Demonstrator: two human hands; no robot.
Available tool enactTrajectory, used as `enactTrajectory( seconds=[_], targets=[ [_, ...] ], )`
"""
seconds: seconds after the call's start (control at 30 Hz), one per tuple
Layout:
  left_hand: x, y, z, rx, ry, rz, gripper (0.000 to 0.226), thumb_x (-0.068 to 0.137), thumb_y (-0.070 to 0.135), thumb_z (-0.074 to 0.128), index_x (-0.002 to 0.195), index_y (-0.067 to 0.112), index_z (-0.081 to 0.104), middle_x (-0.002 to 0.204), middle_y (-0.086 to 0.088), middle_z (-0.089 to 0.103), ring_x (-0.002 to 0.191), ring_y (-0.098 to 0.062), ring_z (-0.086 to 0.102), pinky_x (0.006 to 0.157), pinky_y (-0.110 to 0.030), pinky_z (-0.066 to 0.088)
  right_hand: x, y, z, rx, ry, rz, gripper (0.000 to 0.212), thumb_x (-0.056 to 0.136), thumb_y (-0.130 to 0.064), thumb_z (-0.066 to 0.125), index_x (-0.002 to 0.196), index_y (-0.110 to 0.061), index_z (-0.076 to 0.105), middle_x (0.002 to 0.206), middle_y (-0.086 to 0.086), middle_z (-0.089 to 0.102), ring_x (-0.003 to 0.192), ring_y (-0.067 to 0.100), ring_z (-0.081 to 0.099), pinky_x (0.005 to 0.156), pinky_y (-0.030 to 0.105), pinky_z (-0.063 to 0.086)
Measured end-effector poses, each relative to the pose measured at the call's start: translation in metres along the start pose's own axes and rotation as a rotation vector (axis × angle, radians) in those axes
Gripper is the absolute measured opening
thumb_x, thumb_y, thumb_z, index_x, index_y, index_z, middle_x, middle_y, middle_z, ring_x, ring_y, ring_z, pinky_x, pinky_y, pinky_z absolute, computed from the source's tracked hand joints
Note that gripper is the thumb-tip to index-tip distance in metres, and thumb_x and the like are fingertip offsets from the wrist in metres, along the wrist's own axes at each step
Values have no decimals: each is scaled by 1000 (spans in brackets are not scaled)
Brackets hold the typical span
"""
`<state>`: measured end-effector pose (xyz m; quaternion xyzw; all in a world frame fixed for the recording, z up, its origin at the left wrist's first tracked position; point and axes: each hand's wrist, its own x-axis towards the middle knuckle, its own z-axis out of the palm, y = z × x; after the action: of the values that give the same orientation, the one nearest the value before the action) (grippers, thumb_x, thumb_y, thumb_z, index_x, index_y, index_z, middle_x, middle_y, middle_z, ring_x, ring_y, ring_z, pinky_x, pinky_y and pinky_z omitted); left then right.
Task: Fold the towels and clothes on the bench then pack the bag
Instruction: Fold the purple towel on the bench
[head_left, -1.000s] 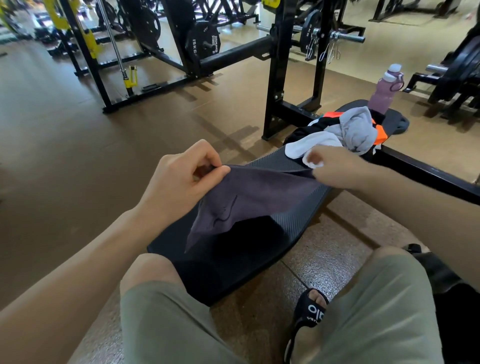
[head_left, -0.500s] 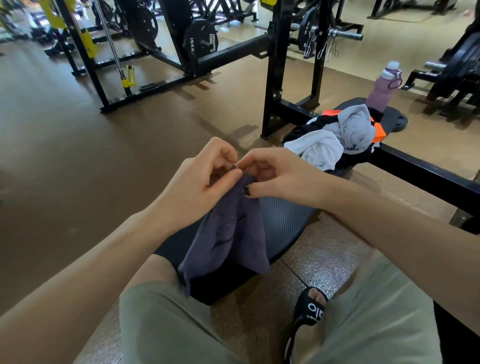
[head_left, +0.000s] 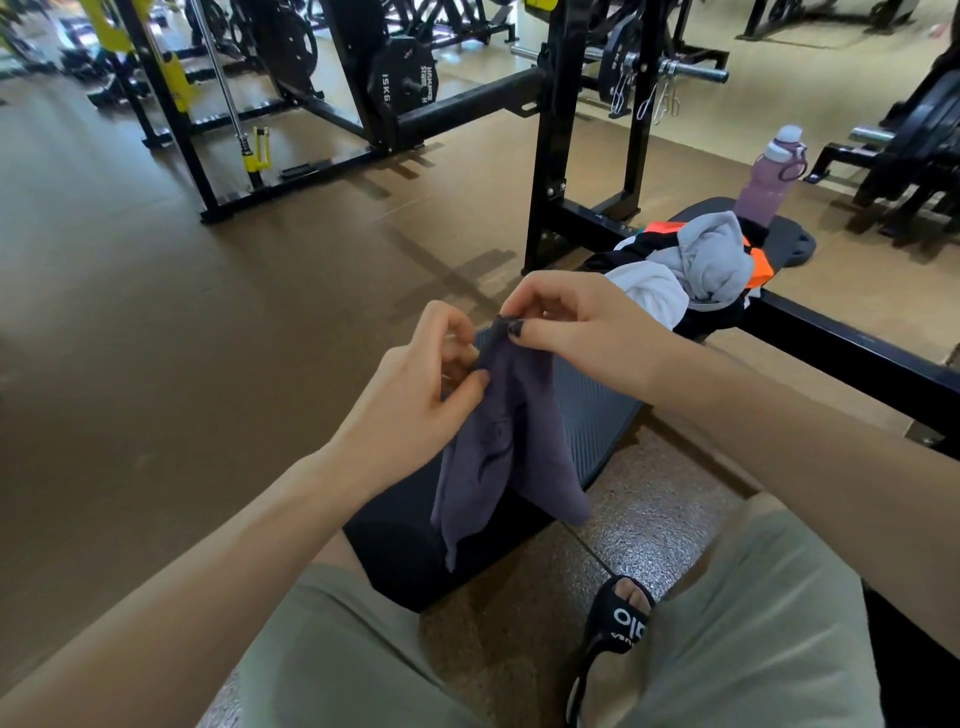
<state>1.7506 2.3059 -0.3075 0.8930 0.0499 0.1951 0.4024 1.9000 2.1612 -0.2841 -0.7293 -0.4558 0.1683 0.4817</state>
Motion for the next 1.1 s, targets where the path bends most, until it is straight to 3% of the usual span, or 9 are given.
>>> enactTrajectory(
  seconds=[0.17, 0.37, 0.53, 0.67, 0.83, 0.93, 1.0, 1.1],
  targets=[
    [3, -1, 3, 37, 39, 49, 19, 96, 10, 63, 104, 21, 49, 83, 9, 67, 73, -7, 66, 63, -22, 51, -1, -4, -4, -229, -48, -77, 10, 82, -20, 65, 92, -24, 67, 83, -7, 66, 72, 12, 60, 68, 28, 48],
    [6, -12, 0, 215, -19, 103, 15, 93, 14, 63, 102, 19, 52, 87, 7, 64, 83, -15, 62, 75, -41, 52, 1, -13, -9, -321, 9, -162, 11, 88, -11, 66, 87, -21, 67, 74, -11, 63, 64, 6, 54, 62, 11, 38],
    [-2, -31, -2, 284, -46, 176, 15, 97, 12, 60, 108, 20, 56, 98, 9, 58, 87, -13, 58, 78, -34, 48, 1, -16, -20, -334, 29, -170, 11, 88, -11, 65, 89, -23, 68, 81, -8, 66, 67, 11, 55, 64, 15, 42],
    [-8, -45, -4, 392, -62, 191, 12, 99, 16, 56, 110, 22, 53, 100, 9, 57, 81, -16, 58, 73, -39, 50, 3, -15, -27, -334, 59, -180, 12, 89, -13, 64, 92, -24, 68, 82, -3, 67, 66, 13, 56, 64, 24, 47],
    [-16, -62, -3, 563, -80, 170, 13, 99, 14, 54, 111, 17, 54, 101, 4, 57, 69, -24, 59, 59, -44, 53, 4, -20, -35, -340, 137, -189, 11, 89, -14, 65, 94, -21, 71, 79, -5, 66, 70, 14, 59, 66, 24, 48],
    [-20, -72, 0, 628, -70, 129, 3, 98, 11, 55, 97, 12, 53, 91, 2, 52, 62, -23, 53, 52, -45, 50, 6, -19, -38, -323, 181, -179, 10, 89, -13, 66, 93, -21, 71, 78, -4, 65, 69, 15, 58, 64, 21, 45],
    [-23, -78, 2, 669, -64, 106, 9, 98, 11, 55, 91, 12, 50, 87, 1, 49, 59, -23, 51, 48, -45, 49, 8, -15, -41, -301, 249, -163, 9, 89, -14, 65, 93, -21, 70, 77, -5, 63, 66, 9, 54, 64, 19, 43],
    [-28, -86, -3, 694, -63, 95, 13, 103, 20, 46, 96, 11, 53, 92, 1, 50, 62, -23, 56, 50, -42, 50, 12, -9, -51, -299, 345, -121, 9, 89, -12, 64, 93, -17, 70, 79, -6, 63, 67, 3, 52, 65, 16, 41]
  ],
)
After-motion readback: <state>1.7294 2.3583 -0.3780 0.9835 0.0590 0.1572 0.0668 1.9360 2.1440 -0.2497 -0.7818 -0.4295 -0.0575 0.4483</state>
